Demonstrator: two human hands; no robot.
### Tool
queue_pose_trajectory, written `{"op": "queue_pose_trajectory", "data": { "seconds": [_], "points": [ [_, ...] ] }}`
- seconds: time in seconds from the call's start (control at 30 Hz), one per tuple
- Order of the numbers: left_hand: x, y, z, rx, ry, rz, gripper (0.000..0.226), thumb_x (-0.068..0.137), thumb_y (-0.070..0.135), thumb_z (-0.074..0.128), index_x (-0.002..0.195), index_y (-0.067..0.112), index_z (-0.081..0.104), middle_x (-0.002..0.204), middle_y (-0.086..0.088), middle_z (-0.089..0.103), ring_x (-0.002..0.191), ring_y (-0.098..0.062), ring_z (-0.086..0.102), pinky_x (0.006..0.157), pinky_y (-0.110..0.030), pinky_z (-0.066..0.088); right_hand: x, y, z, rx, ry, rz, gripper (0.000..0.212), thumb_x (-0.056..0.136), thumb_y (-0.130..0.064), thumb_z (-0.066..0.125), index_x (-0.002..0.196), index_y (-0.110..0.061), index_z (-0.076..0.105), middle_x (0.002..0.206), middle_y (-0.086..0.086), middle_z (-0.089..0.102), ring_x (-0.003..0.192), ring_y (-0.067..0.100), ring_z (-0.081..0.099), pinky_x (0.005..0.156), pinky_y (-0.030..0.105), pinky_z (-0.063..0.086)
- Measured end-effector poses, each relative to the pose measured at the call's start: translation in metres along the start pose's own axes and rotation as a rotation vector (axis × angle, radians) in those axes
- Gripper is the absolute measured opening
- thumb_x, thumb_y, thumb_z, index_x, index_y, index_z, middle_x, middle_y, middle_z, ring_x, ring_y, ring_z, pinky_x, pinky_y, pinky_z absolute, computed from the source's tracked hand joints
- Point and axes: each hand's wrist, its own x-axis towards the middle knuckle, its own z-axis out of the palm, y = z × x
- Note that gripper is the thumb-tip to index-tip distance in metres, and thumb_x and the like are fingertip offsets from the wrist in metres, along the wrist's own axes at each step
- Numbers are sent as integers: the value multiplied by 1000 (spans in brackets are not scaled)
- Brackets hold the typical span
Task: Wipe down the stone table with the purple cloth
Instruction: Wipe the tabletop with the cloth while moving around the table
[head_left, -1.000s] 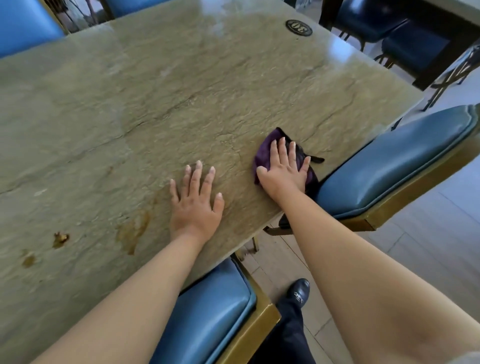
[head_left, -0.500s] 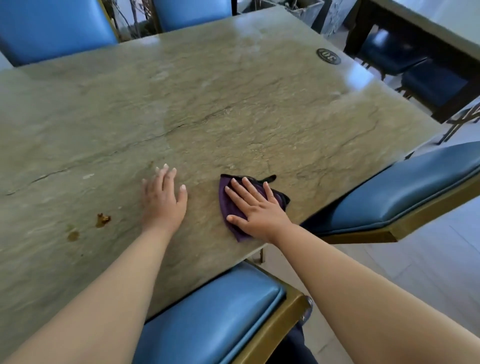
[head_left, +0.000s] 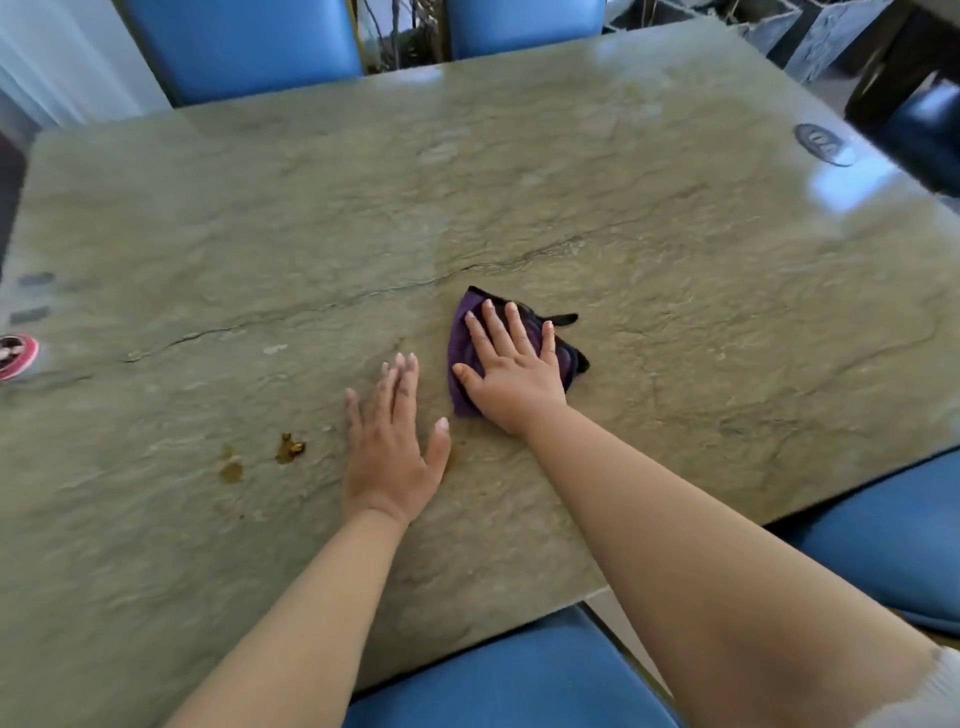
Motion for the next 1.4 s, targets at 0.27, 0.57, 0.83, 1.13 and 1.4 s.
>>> {"op": "queue_pose_trajectory", "data": {
  "seconds": [0.27, 0.57, 0.83, 1.13, 1.4],
  "points": [
    [0, -1, -3, -94, 37, -14, 70, 86, 40, 34, 149, 9, 31, 154, -5, 35, 145, -20, 25, 119, -51, 14, -7, 47, -7, -79, -32, -408, 62, 93, -63, 22, 148, -46, 0, 158, -21, -8, 145, 4, -13, 119, 41, -10],
    [-2, -2, -4, -170, 46, -34, 72, 87, 41, 34, 153, 15, 23, 159, -2, 24, 150, -23, 10, 122, -44, 7, 78, -20, -12, 11, 36, -25, 61, 97, -55, 21, 152, -36, 2, 160, -12, -10, 147, 14, -15, 116, 51, -14],
    [3, -4, -1, -273, 70, -91, 68, 84, 34, 24, 143, 5, 42, 151, -8, 39, 148, -25, 18, 121, -37, 1, 19, -21, 1, 49, 47, -147, 55, 97, -53, 29, 148, -48, 8, 158, -23, -3, 146, 5, -10, 118, 43, -10],
    [22, -27, -35, -517, -186, -76, 48, 95, 13, 46, 142, 7, 40, 153, -7, 28, 146, -23, 18, 120, -38, 14, -42, -31, 0, 578, 447, 423, 42, 97, -9, 41, 134, -24, 52, 148, -5, 42, 145, 12, 21, 119, 39, -1],
    [66, 15, -8, 72, -377, 529, 55, 104, 39, 20, 154, 25, 5, 163, 6, -3, 150, -18, -8, 119, -37, -8, -54, -46, 30, 602, 557, 688, 60, 95, 3, 29, 152, -15, 19, 161, -2, 12, 148, 12, 4, 120, 28, 2]
  ]
}}
